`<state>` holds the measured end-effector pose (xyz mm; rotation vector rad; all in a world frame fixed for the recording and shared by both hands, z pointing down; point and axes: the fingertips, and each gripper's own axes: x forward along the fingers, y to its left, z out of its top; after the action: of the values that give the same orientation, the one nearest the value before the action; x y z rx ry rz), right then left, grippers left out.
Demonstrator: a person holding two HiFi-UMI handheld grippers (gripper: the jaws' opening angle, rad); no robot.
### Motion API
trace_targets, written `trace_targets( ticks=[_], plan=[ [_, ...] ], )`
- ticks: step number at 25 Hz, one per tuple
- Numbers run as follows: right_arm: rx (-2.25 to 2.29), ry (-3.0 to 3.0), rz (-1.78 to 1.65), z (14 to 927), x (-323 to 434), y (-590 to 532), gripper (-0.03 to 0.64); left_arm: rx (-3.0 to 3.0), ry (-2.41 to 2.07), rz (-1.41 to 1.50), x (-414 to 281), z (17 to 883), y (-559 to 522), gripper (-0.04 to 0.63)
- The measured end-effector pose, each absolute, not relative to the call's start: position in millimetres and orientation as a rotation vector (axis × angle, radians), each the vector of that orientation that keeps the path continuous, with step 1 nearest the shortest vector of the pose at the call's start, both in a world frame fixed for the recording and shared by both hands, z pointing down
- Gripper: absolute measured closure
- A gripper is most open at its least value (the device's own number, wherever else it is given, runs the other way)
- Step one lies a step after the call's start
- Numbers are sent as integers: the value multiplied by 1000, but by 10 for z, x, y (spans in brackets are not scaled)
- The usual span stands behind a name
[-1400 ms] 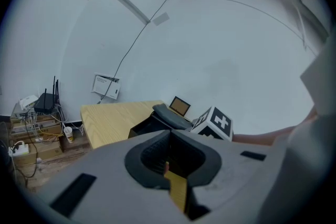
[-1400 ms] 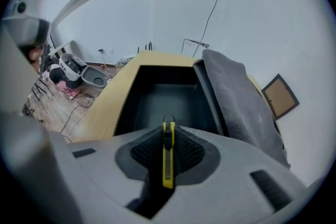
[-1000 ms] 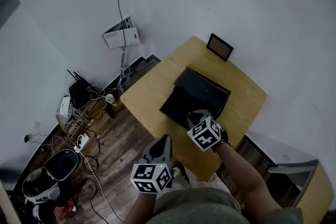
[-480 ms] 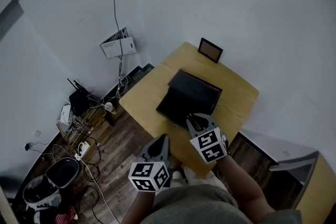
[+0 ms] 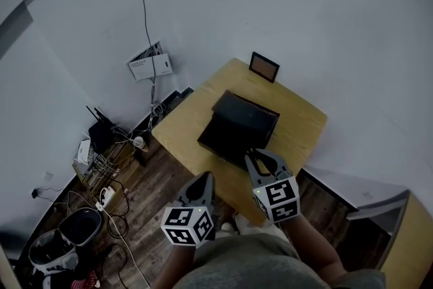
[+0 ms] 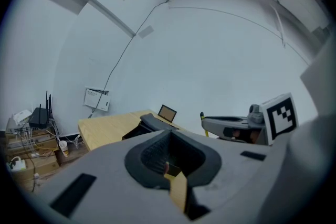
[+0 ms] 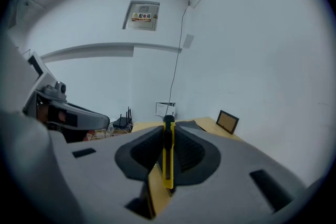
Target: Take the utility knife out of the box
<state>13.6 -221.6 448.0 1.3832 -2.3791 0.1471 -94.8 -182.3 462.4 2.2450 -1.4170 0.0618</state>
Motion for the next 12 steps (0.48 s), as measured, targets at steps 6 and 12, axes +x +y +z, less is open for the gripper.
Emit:
trace_targets(
  ticks=[6,12],
  plan=[
    [1449,-2431,153,4306,213,-2084,561,2262,-1420,61,-956,4566,-1801,591],
    [1475,-2451,148,4259,241,-2024,561,2267,-1426,61,-977,4547,-1799,592]
  ],
)
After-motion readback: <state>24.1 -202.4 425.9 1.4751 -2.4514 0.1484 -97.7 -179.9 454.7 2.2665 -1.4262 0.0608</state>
